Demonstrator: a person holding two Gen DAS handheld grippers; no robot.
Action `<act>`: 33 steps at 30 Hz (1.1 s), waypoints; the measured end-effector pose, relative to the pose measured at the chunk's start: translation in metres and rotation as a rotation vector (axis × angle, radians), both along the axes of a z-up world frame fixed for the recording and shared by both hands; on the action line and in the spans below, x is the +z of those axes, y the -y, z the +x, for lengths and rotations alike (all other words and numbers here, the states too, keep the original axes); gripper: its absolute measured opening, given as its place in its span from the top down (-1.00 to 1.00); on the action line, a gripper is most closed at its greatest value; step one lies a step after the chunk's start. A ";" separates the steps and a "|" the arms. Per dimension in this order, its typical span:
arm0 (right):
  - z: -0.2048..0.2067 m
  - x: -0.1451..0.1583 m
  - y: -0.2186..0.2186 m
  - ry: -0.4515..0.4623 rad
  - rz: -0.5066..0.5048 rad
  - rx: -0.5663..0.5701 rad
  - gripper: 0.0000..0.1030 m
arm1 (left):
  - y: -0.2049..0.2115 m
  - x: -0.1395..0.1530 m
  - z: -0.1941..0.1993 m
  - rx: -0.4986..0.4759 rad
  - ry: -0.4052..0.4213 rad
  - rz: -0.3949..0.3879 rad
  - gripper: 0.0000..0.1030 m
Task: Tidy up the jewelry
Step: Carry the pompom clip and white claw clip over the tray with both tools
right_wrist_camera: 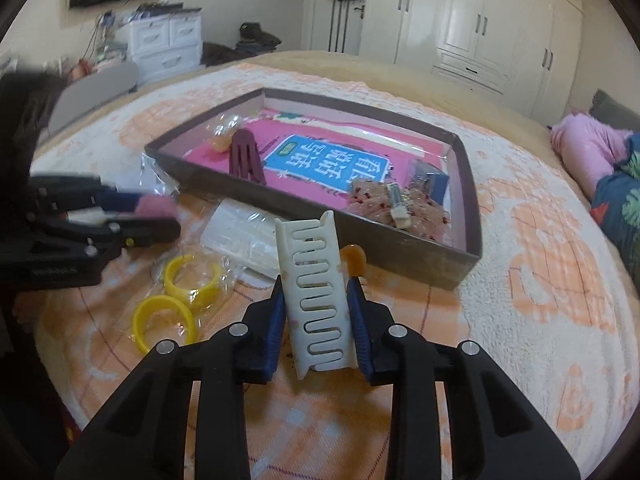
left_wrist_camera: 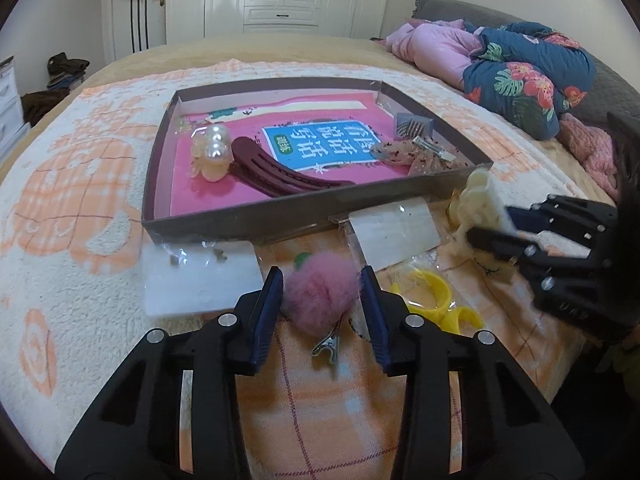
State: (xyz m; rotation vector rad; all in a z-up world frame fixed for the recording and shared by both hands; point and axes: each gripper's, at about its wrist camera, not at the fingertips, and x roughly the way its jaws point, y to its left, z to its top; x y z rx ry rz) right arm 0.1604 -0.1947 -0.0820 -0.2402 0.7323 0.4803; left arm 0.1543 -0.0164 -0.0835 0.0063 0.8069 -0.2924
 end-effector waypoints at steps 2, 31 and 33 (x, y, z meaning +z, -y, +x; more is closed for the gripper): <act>0.000 0.004 0.008 -0.002 0.035 -0.020 0.45 | 0.001 0.000 -0.002 -0.004 0.000 0.006 0.43; 0.006 0.037 0.057 0.051 0.159 -0.171 0.45 | -0.003 0.054 -0.004 0.019 0.108 -0.077 0.57; 0.009 0.038 0.057 0.054 0.161 -0.173 0.45 | -0.004 0.056 0.002 0.026 0.111 -0.079 0.57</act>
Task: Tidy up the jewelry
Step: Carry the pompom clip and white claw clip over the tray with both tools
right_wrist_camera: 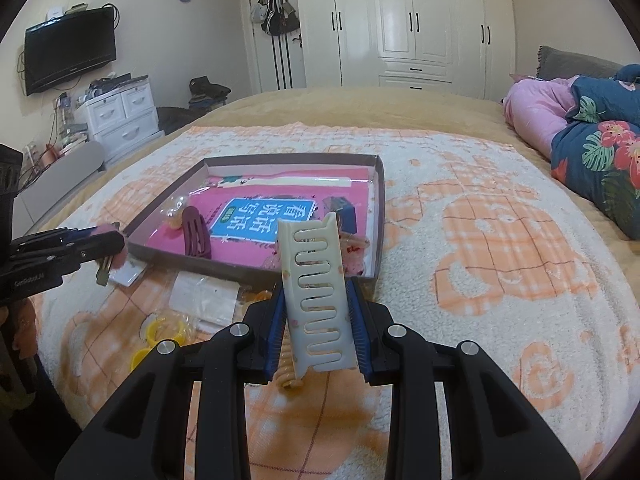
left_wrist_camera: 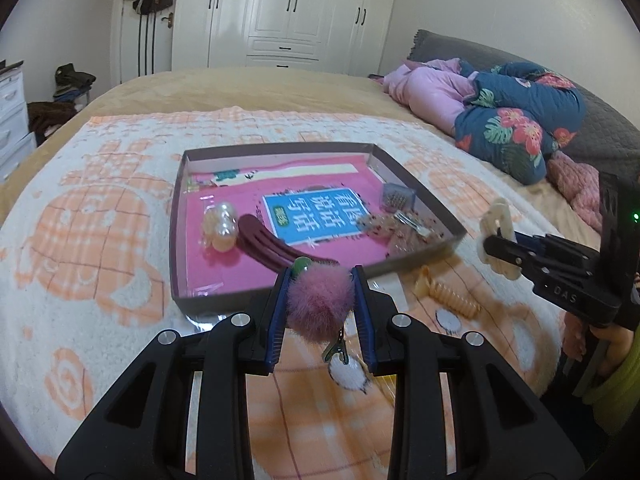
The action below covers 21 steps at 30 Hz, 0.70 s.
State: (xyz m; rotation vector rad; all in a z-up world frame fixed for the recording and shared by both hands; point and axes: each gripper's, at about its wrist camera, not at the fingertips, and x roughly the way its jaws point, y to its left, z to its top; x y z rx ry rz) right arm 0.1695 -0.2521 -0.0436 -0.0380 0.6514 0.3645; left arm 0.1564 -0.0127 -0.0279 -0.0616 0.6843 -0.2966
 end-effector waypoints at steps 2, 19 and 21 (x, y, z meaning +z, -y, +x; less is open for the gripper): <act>0.004 0.001 0.001 0.004 -0.001 -0.003 0.45 | 0.000 0.001 0.004 0.004 0.002 -0.004 0.57; 0.044 0.011 -0.002 0.026 -0.043 -0.026 0.45 | 0.013 0.003 0.049 0.004 0.000 -0.017 0.57; 0.049 0.011 -0.003 0.028 -0.047 -0.028 0.45 | 0.016 0.003 0.053 0.002 -0.002 -0.016 0.57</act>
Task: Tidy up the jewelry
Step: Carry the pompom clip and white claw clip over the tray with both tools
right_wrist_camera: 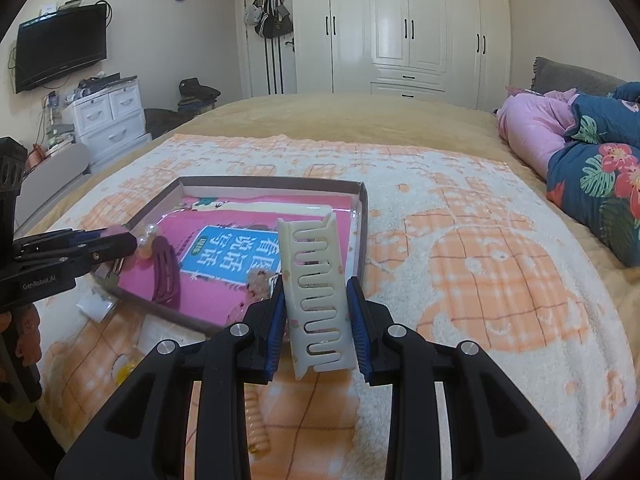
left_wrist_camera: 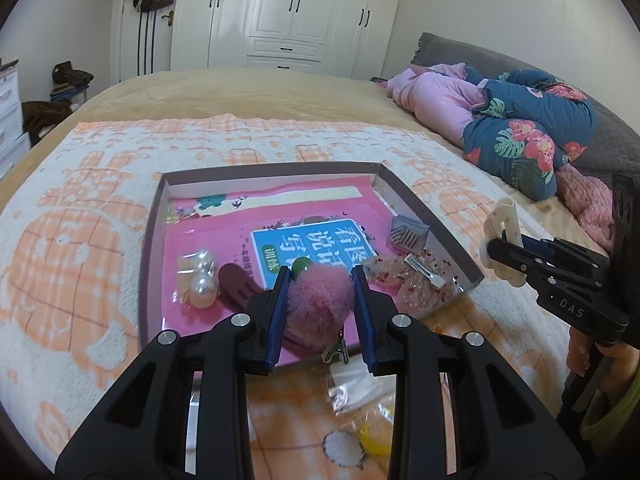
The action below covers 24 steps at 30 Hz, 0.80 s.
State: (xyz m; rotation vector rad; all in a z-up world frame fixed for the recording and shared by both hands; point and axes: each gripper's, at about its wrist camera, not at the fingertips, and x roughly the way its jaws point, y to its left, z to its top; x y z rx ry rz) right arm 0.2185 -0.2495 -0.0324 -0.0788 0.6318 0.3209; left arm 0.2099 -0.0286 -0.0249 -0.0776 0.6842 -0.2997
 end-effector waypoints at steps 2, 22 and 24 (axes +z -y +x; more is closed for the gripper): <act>0.006 0.001 0.000 0.000 0.000 -0.003 0.45 | 0.004 -0.001 0.005 -0.003 -0.004 0.003 0.57; 0.060 -0.016 -0.004 -0.042 -0.028 -0.024 0.45 | 0.022 -0.015 0.051 0.001 -0.049 0.028 0.57; 0.062 -0.019 -0.004 -0.046 -0.029 -0.025 0.45 | 0.024 -0.017 0.056 0.001 -0.054 0.029 0.56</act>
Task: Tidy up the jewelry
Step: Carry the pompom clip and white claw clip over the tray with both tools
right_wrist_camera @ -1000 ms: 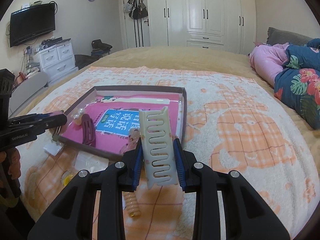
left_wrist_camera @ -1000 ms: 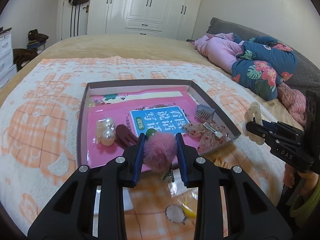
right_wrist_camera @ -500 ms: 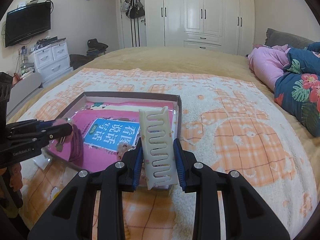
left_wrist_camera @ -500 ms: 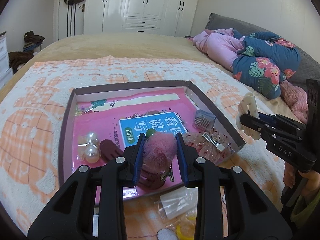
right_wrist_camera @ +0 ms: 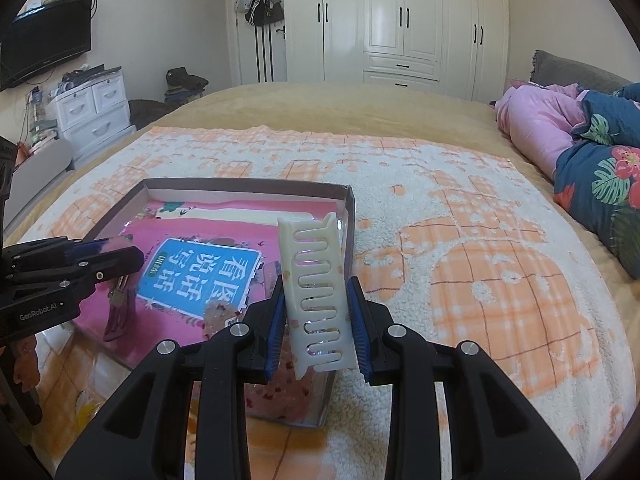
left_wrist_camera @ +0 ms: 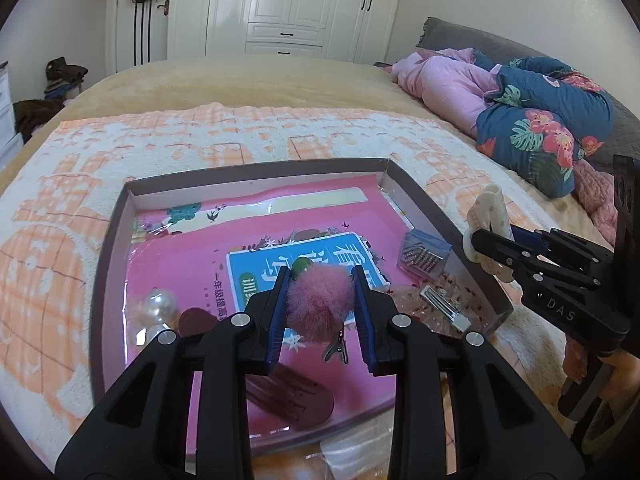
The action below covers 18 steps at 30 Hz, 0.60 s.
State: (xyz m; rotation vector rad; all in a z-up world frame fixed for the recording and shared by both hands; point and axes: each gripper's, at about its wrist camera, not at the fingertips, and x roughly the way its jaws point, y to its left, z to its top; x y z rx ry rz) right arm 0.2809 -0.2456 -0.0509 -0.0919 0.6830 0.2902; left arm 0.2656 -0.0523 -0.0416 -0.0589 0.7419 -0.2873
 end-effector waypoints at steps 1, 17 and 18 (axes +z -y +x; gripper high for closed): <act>0.001 -0.001 0.000 -0.004 0.000 0.000 0.45 | 0.000 -0.001 0.001 0.000 -0.003 0.001 0.56; -0.001 -0.016 -0.008 -0.037 -0.021 0.006 0.47 | 0.008 -0.016 0.026 0.003 -0.061 -0.012 0.56; -0.001 -0.015 -0.009 -0.036 -0.021 0.007 0.47 | 0.008 -0.017 0.027 0.005 -0.066 -0.013 0.56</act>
